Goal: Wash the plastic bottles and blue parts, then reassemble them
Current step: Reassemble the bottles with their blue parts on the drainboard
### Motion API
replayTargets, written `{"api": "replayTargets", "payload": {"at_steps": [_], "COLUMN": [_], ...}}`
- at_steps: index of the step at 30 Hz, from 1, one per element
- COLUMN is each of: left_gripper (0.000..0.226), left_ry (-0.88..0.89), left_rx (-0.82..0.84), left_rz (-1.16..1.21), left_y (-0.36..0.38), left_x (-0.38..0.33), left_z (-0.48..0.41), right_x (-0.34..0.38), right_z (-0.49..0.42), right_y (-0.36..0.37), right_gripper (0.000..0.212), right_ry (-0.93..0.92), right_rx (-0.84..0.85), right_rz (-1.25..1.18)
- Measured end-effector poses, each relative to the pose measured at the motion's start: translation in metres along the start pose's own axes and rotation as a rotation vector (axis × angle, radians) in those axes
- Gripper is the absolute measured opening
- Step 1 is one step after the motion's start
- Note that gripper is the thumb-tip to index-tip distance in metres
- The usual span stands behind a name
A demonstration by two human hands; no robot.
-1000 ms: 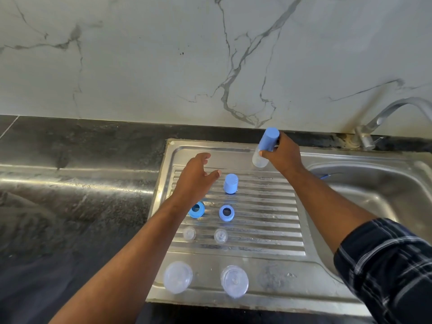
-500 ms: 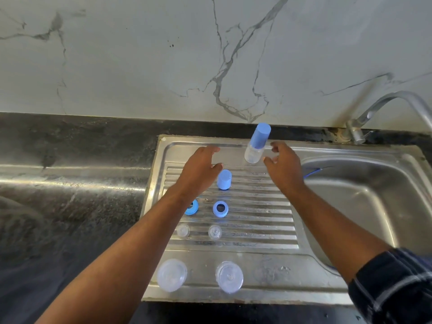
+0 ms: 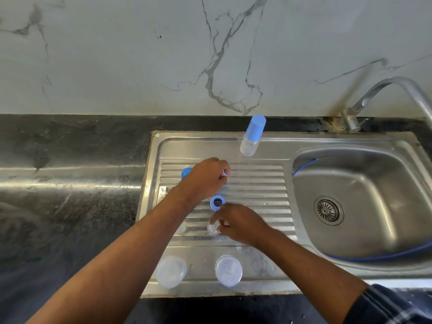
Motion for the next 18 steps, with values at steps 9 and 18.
{"api": "replayTargets", "payload": {"at_steps": [9, 18], "left_gripper": [0.031, 0.028], "left_ry": [0.117, 0.039], "left_rx": [0.270, 0.125], "left_rz": [-0.257, -0.015], "left_y": [0.044, 0.046], "left_x": [0.008, 0.005], "left_z": [0.022, 0.035], "right_x": [-0.039, -0.030], "right_z": [0.056, 0.091], "right_y": [-0.027, -0.040], "right_gripper": [0.012, 0.019], "right_ry": [0.285, 0.394], "right_rx": [-0.364, -0.701], "right_rz": [-0.385, -0.630]}}
Point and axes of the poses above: each hand's wrist, its own z-axis away from the middle knuckle, its own y-axis out of the palm, x = y × z, the point moved 6 cm from there along -z, towards the middle knuckle, and after that the axes turned 8 degrees about -y, right-handed, at the moved point
